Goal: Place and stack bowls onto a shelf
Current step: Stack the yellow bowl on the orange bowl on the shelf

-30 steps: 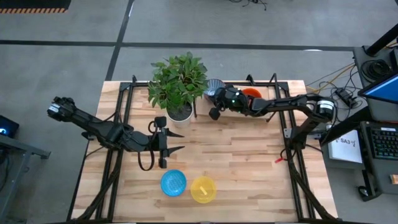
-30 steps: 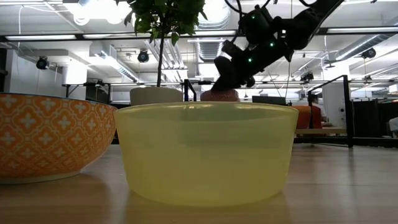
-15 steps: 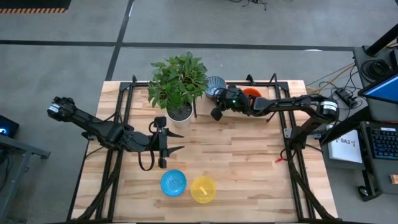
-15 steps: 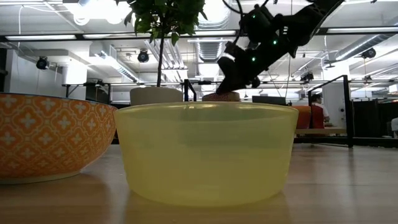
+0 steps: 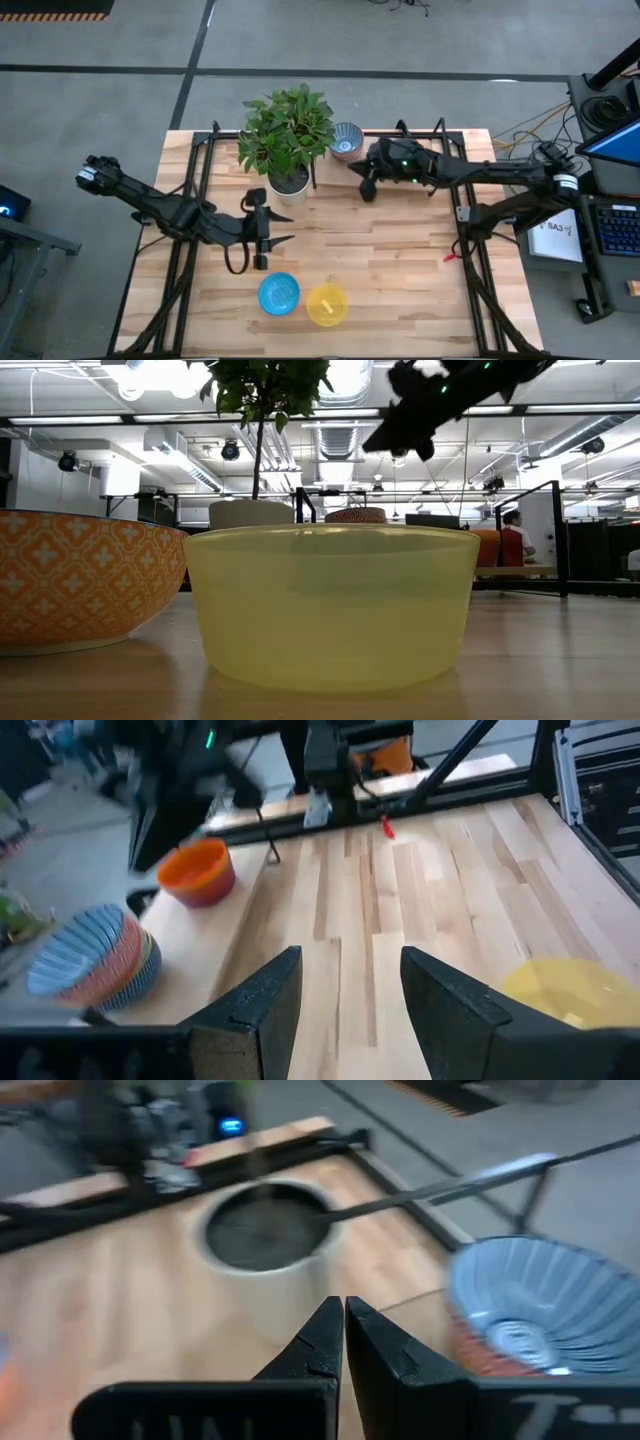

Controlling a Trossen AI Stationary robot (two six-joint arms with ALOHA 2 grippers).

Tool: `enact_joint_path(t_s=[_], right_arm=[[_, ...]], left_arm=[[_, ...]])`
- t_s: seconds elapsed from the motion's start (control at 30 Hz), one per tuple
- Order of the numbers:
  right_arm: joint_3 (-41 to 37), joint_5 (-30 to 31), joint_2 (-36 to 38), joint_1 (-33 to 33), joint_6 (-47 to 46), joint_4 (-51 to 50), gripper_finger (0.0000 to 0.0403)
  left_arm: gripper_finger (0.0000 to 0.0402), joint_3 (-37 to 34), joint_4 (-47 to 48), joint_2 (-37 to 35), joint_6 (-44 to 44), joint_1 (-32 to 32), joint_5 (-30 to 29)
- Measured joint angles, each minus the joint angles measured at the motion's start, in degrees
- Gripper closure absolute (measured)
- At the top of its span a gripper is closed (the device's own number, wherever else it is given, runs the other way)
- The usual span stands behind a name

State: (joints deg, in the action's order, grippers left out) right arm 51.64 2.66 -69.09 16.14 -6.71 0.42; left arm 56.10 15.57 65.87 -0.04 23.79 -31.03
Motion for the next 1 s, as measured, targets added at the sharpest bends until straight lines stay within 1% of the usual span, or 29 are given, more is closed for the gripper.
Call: enact_joint_path(t_s=[0.1,0.17,0.3,0.43,0.57,0.77,0.93,1.0], right_arm=[[0.0,-2.54,2.7,-3.11,-2.87,-2.86,0.0394],[0.0,-2.96,3.91,-5.79,-4.36,-4.51,0.0394],[0.0,-3.11,5.04,-11.31,-7.36,-6.66,0.0394],[0.0,-2.83,5.11,-16.47,-11.14,-7.22,0.0394],[0.0,-2.7,4.54,-20.84,-14.98,-7.33,0.0394],[0.0,-2.7,3.34,-25.81,-22.47,-7.67,0.0394],[0.05,-3.18,1.29,-28.85,-28.71,-8.18,0.0394],[1.53,-3.25,-0.25,-29.72,-30.1,-10.71,0.0394]], left_arm=[[0.0247,0.0,2.76,0.0,-4.44,0.0,0.06],[0.0247,0.0,5.27,0.0,-7.79,0.0,0.74],[0.0247,0.0,9.85,0.37,-14.45,0.02,5.47],[0.0247,0.0,11.64,2.58,-18.39,0.07,9.52],[0.0247,0.0,11.86,5.9,-19.0,0.32,12.17],[0.0247,0.0,12.79,9.56,-18.66,0.42,12.16],[0.0247,0.0,14.36,10.32,-17.96,0.42,12.14],[0.0247,0.0,14.52,10.24,-16.83,0.41,12.11]])
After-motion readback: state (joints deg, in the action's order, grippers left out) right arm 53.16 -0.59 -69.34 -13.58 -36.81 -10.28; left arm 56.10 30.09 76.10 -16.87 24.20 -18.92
